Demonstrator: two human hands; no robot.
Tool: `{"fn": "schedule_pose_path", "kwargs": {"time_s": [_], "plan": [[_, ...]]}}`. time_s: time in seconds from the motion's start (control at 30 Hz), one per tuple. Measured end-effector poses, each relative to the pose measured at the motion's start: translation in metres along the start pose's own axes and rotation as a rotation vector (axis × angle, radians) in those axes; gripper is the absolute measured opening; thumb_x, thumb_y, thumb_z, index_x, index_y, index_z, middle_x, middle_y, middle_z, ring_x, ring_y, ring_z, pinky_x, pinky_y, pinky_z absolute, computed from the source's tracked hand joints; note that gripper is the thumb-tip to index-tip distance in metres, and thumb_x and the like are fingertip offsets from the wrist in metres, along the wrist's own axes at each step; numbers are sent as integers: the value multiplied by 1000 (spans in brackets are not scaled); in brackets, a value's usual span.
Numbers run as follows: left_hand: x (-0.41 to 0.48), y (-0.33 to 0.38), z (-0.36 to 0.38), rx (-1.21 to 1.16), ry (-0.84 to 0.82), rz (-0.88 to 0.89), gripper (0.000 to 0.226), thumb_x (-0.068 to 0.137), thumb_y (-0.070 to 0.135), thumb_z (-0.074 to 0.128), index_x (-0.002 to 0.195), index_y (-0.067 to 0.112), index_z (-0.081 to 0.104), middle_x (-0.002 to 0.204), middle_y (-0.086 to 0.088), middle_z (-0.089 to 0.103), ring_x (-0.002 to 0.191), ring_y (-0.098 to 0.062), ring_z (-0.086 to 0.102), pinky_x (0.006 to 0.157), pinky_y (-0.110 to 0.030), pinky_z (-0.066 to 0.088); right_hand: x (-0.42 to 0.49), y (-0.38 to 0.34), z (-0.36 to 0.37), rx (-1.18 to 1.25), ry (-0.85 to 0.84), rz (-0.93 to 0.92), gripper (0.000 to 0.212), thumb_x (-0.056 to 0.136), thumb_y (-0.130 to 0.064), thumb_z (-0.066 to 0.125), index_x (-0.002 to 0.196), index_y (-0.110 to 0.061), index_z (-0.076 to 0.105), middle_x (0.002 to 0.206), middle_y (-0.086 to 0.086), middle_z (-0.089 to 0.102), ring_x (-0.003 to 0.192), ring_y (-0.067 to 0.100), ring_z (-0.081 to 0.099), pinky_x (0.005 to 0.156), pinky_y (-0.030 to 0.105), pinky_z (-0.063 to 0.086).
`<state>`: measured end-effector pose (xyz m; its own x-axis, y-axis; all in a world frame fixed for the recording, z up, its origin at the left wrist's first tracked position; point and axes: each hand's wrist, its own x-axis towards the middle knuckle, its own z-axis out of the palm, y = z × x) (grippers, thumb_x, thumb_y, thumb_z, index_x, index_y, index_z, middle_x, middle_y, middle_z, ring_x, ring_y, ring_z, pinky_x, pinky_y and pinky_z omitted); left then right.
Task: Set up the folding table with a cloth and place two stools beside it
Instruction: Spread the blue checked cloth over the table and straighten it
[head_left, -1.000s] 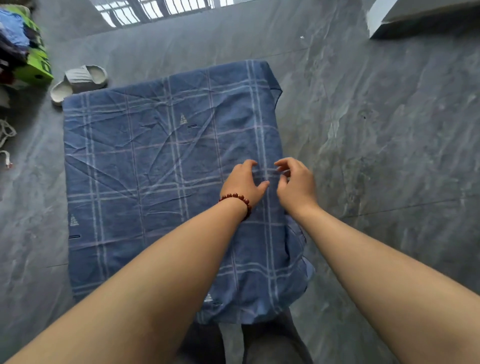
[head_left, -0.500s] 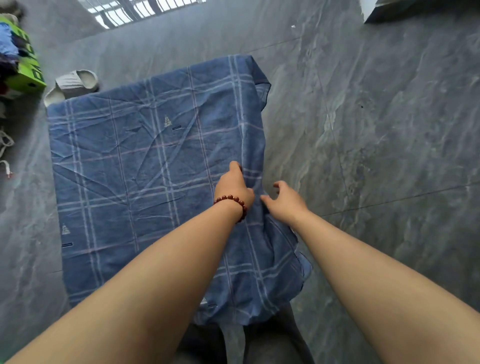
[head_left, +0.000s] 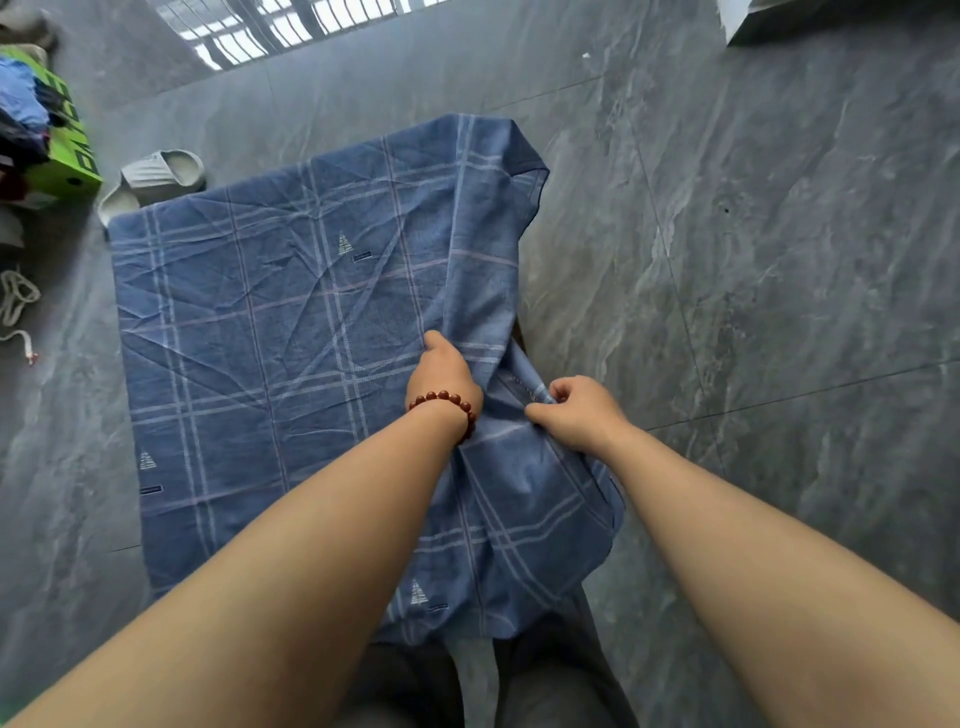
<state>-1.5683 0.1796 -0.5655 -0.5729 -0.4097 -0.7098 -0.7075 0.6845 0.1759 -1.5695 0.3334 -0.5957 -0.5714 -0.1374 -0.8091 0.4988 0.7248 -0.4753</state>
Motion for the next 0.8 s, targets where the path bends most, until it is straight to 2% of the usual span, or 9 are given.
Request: {"fn": "schedule_pose_path", "kwargs": {"time_s": [0.17,0.27,0.3,0.4,0.5,0.53,0.6,0.7,0.8], "plan": [[-2,-2,-1,-69,34,-9,61,85,6,49,135,4,14,111,-19,56,95,-35,59,74,-41,49,0,-17,4,189,66,-42,25,73,-11,58,56,-18,41,55,-3,40,57,14,38,54,28,31],[-4,-2,-3,-118,32,3,61,84,6,51,134,8,16,117,-18,51,97,-35,58,76,-43,49,1,-27,4,289,61,-61,14,76,-12,61,68,-19,52,62,-5,53,61,12,49,58,28,41],[-5,-2,-4,-136,45,9,60,83,5,53,132,9,19,122,-16,46,100,-35,56,79,-43,49,0,-32,4,333,37,-39,13,79,-15,62,69,-19,54,63,-5,55,61,11,50,59,26,42],[-3,-5,-7,-67,175,130,43,78,1,58,114,12,38,119,-11,40,102,-30,50,79,-38,46,4,-38,6,404,16,30,35,87,-21,59,55,-14,47,56,-1,46,57,12,42,57,26,36],[0,-7,-11,-29,129,281,19,81,5,54,96,16,56,111,-6,49,100,-25,53,83,-36,47,3,-40,6,485,-75,66,16,84,-6,56,80,7,65,71,10,52,67,20,47,62,30,39],[1,-6,-11,-47,89,287,14,83,11,53,94,17,59,110,-5,53,99,-24,55,84,-34,46,1,-40,5,532,-114,76,14,84,-2,55,84,7,66,69,10,56,65,19,50,59,27,43],[2,-1,-11,-107,64,228,14,86,28,53,90,16,59,103,-4,57,93,-23,57,76,-30,44,-2,-41,2,588,-152,73,13,82,0,55,75,-3,65,60,8,58,56,16,53,50,20,44],[5,6,-12,-165,99,96,42,81,54,58,96,15,50,100,-2,53,85,-21,55,70,-33,44,-3,-44,-3,563,-176,53,11,79,0,55,74,-7,62,69,9,56,65,18,52,59,25,42],[9,9,-18,-146,173,113,22,88,41,54,90,20,46,101,-6,57,90,-27,56,70,-32,41,-1,-47,-7,479,-186,40,25,75,1,61,55,-13,63,53,-1,55,50,10,51,48,15,41]]}}
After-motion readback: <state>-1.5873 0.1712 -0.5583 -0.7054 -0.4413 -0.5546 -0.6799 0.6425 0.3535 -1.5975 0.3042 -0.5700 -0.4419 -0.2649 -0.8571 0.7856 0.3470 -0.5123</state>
